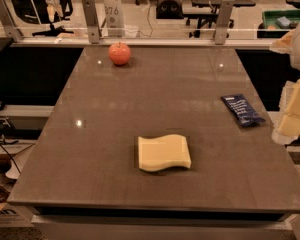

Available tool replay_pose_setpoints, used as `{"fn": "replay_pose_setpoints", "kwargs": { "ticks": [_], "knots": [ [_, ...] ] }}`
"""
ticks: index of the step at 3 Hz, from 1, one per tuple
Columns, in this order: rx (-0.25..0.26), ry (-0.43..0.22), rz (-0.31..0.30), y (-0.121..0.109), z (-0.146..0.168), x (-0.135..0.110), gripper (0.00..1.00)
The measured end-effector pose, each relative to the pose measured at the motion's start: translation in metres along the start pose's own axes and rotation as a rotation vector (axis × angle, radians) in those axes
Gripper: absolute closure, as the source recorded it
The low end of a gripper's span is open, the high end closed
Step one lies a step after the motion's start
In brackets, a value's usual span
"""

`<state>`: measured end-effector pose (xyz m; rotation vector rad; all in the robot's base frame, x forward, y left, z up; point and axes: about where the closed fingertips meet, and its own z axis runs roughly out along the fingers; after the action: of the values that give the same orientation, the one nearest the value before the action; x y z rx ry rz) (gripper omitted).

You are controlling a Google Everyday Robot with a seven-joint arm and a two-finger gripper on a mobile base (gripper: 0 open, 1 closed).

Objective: Pick apple

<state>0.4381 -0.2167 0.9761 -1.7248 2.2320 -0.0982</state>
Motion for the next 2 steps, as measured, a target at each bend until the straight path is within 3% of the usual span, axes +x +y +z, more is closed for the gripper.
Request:
{"fn": "replay_pose_setpoints", "kwargs": {
  "ticks": [1,2],
  "knots": [
    [0.000,0.000,0.000,0.000,0.000,0.000,0.00],
    [0.019,-0.009,0.005,-0.014,0.004,-0.010,0.00]
  ]
}}
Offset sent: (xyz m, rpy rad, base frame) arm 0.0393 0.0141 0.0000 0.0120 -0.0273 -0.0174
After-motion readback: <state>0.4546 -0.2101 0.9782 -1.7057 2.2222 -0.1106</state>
